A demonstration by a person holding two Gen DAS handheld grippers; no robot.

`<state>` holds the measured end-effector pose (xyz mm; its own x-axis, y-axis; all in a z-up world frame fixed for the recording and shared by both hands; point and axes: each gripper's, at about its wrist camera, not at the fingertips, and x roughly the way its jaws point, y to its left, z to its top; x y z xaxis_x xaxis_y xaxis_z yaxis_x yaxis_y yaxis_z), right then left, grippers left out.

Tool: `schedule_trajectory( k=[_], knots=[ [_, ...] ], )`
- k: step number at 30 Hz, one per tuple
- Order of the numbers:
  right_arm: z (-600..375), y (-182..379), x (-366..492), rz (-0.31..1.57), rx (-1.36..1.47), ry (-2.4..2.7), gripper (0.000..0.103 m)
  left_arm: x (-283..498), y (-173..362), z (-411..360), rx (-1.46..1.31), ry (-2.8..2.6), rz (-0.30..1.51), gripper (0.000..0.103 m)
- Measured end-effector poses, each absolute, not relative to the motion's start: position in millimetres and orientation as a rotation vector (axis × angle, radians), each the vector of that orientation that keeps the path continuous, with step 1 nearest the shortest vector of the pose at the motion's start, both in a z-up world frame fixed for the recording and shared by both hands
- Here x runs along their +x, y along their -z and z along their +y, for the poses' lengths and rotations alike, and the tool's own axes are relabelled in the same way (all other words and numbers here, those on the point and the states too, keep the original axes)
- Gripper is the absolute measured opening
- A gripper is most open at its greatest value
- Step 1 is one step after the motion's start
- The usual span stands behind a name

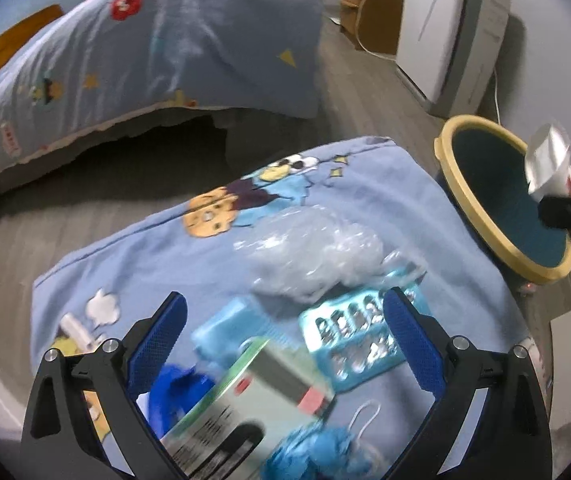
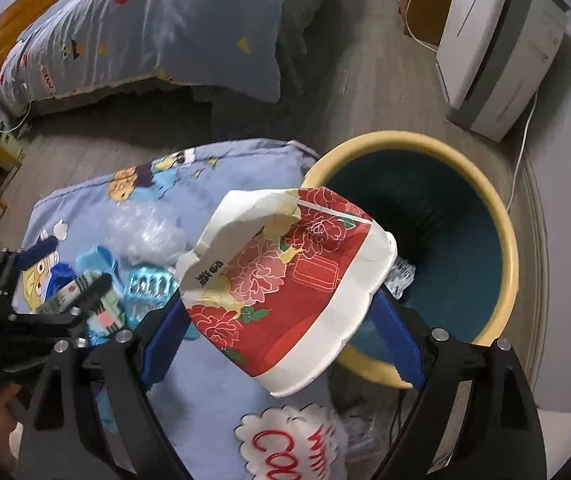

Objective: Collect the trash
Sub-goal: 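Grasp the clear plastic wrap with the left gripper while right carries the cup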

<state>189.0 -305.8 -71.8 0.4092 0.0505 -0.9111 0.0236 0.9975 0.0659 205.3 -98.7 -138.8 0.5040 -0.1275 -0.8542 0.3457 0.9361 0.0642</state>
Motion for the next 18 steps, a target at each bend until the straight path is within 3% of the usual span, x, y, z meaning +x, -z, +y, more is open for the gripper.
schedule_trajectory(
  k=[14,16,18],
  knots=[
    [-320.9,75.0,194.3,1.156,0.119,-0.019,0.086,239.9,183.2,-139.4,0.310,0.342,1.113,0.093],
    [-321.8,77.2,194.7,1.160,0.119,-0.015,0.086,240.8,186.8,-139.1,0.320,0.346,1.119,0.069],
    [-322.5,77.8,195.1,1.160,0.119,-0.012,0.085,239.9,187.0,-137.3,0.310,0.361,1.118,0.063]
  ],
)
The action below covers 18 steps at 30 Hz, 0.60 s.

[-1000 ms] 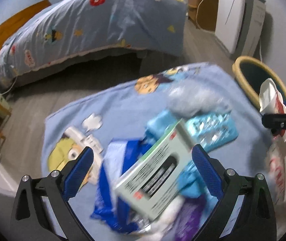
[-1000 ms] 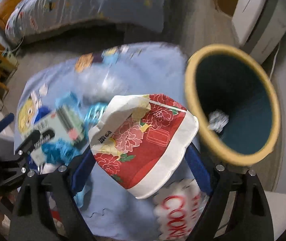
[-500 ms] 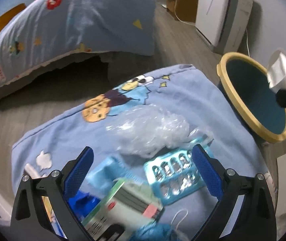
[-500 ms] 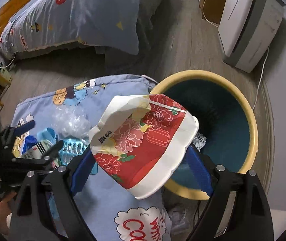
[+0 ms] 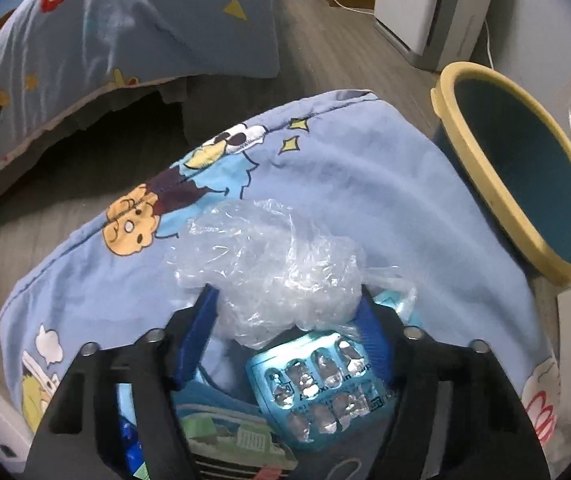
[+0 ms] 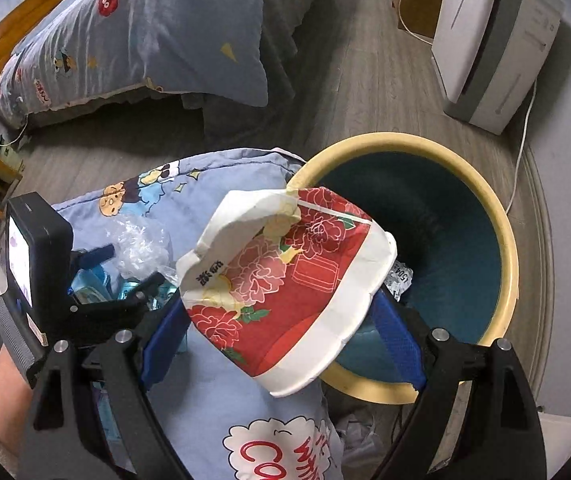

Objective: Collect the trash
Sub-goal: 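Grasp the clear plastic wrap with the left gripper while right carries the cup, then release the cup and plastic wrap into the bin with both grippers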

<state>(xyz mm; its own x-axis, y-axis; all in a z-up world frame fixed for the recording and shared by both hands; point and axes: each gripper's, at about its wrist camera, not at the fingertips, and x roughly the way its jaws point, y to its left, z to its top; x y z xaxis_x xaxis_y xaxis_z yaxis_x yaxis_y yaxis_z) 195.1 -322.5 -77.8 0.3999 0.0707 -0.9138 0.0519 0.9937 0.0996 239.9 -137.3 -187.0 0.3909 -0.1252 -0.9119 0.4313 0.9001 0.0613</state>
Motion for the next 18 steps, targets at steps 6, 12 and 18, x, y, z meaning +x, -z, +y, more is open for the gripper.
schedule_trajectory(
  k=[6,12,18],
  knots=[
    [-325.3,76.1,195.7,1.154,0.123,-0.012,0.085,230.7,166.0,-130.9,0.325,0.364,1.034,0.040],
    [-336.4,62.4,195.6,1.114,0.166,-0.011,0.086,222.1,131.0,-122.2,0.285,0.377,0.976,0.038],
    [-358.6,40.3,194.2,1.056,0.205,0.001,0.086,201.0,94.7,-138.9,0.289,0.407,0.906,0.038]
  ],
)
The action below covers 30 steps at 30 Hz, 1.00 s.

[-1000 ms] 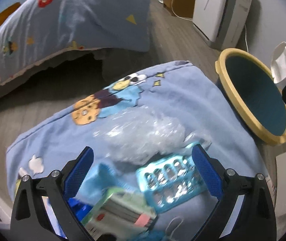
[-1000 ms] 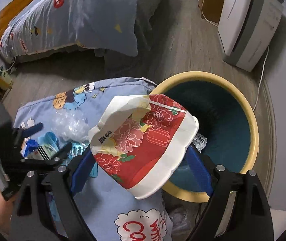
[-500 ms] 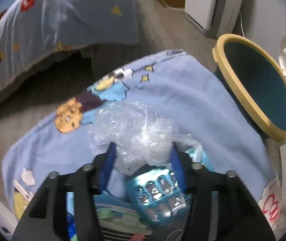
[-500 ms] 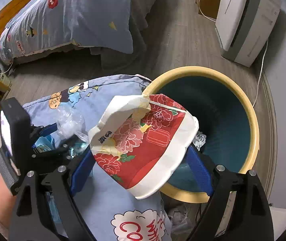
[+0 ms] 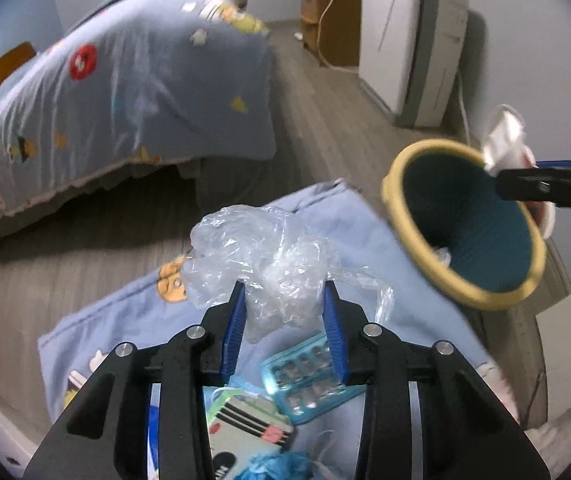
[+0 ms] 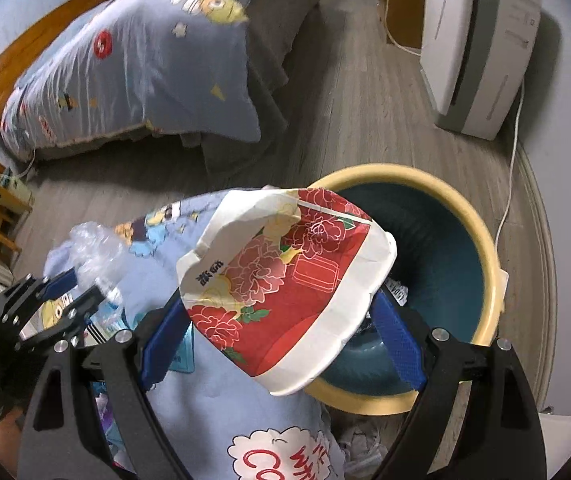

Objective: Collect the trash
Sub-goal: 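Release the cup and plastic wrap into the bin with both grippers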

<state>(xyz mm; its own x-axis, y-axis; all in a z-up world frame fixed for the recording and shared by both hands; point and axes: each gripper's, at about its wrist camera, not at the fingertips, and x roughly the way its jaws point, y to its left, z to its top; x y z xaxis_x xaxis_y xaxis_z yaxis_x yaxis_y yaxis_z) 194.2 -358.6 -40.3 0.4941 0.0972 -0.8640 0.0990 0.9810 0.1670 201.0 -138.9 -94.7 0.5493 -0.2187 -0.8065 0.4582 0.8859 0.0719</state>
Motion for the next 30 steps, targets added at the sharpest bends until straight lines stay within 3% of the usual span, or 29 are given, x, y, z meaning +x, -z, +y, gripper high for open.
schedule_trajectory(
  k=[9,20,23,24,25,30],
  knots=[
    [-425.9,33.7,191.7,1.031,0.198,0.136,0.086,162.8,67.4,-215.9,0.356,0.568,0.869,0.038],
    [-472.0,64.1,196.6,1.080,0.356,0.200,0.087,162.6,103.8,-297.3,0.414,0.661,0.913,0.043],
    [-468.8,61.1,197.8,1.068,0.365,0.185,0.092,167.0,111.1,-305.3,0.403,0.652,0.916,0.058],
    [-469.1,59.6,197.9,1.060,0.371,0.178,0.098,167.8,111.6,-305.3,0.392,0.651,0.912,0.071],
    [-469.8,56.9,197.2,1.048,0.375,0.177,0.097,166.4,112.1,-304.3,0.380,0.654,0.909,0.083],
    [-473.4,58.6,198.2,1.052,0.391,0.189,0.097,168.2,110.1,-297.7,0.365,0.639,0.892,0.092]
  ],
)
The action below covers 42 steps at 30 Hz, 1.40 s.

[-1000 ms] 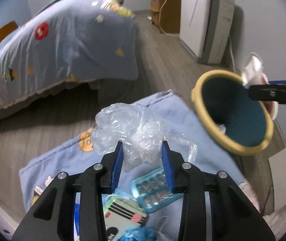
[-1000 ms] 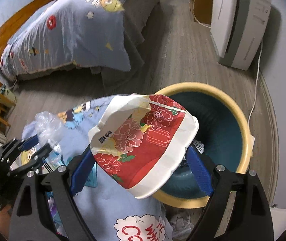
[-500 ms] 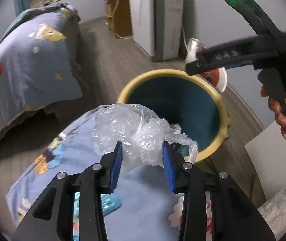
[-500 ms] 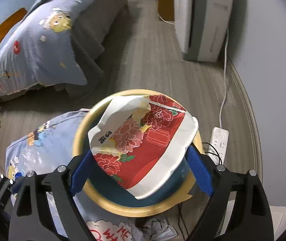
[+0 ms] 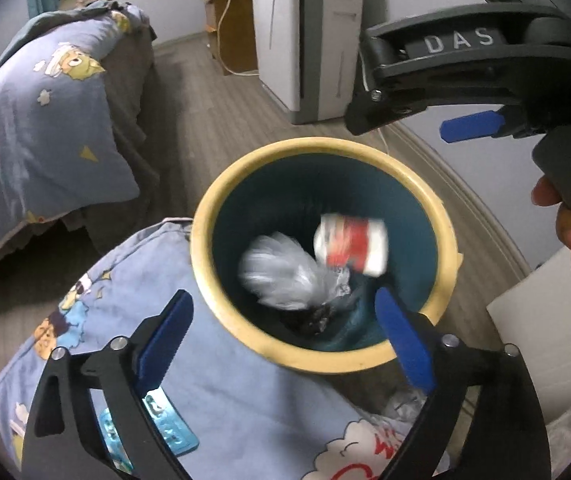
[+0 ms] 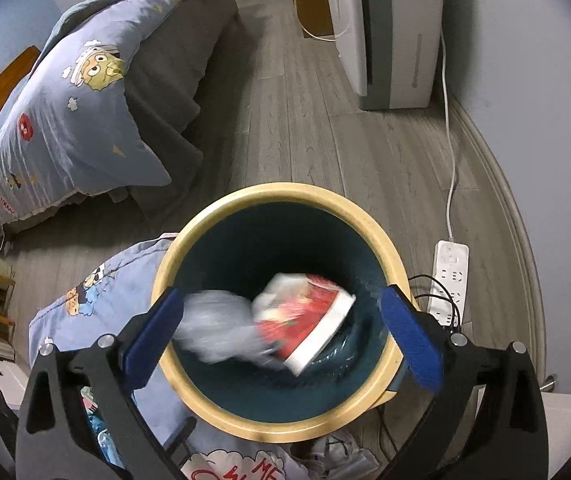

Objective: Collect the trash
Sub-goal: 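Release the cup and plastic wrap into the bin with both grippers, then grasp the blue glove with the right gripper while left approaches the COLTALIN box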

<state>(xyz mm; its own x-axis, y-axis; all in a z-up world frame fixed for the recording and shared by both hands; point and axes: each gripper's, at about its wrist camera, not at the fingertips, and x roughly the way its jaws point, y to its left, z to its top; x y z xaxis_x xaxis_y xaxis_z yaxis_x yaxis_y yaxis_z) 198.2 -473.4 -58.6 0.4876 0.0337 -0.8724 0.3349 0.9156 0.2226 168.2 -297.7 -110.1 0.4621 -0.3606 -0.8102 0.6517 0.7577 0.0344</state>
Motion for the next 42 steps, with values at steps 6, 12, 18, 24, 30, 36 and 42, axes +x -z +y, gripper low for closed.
schedule_trajectory(
  k=[6,12,18,24,30,36,42],
  knots=[
    [-465.7,54.4,198.8,1.054,0.366,0.193,0.097,168.1,101.1,-281.9,0.351,0.609,0.882,0.093],
    [-445.0,43.6,199.3,1.044,0.325,0.179,0.097,157.1,75.0,-245.1,0.326,0.573,0.848,0.093],
    [-412.2,25.6,198.5,1.029,0.296,0.140,0.097,147.1,43.9,-194.0,0.290,0.499,0.827,0.094],
    [-370.1,4.0,192.8,1.009,0.258,0.076,0.097,127.6,17.4,-120.7,0.282,0.385,0.814,0.096],
    [-326.1,-13.1,179.2,0.978,0.249,0.005,0.097,108.3,3.0,-32.7,0.236,0.228,0.836,0.096],
    [-269.0,5.1,164.6,1.026,0.231,-0.060,0.097,92.1,1.6,29.8,0.131,0.114,0.817,0.096],
    [-219.5,45.5,151.8,1.140,0.147,-0.097,0.097,83.0,18.0,53.4,0.121,0.081,0.845,0.097]
  ],
)
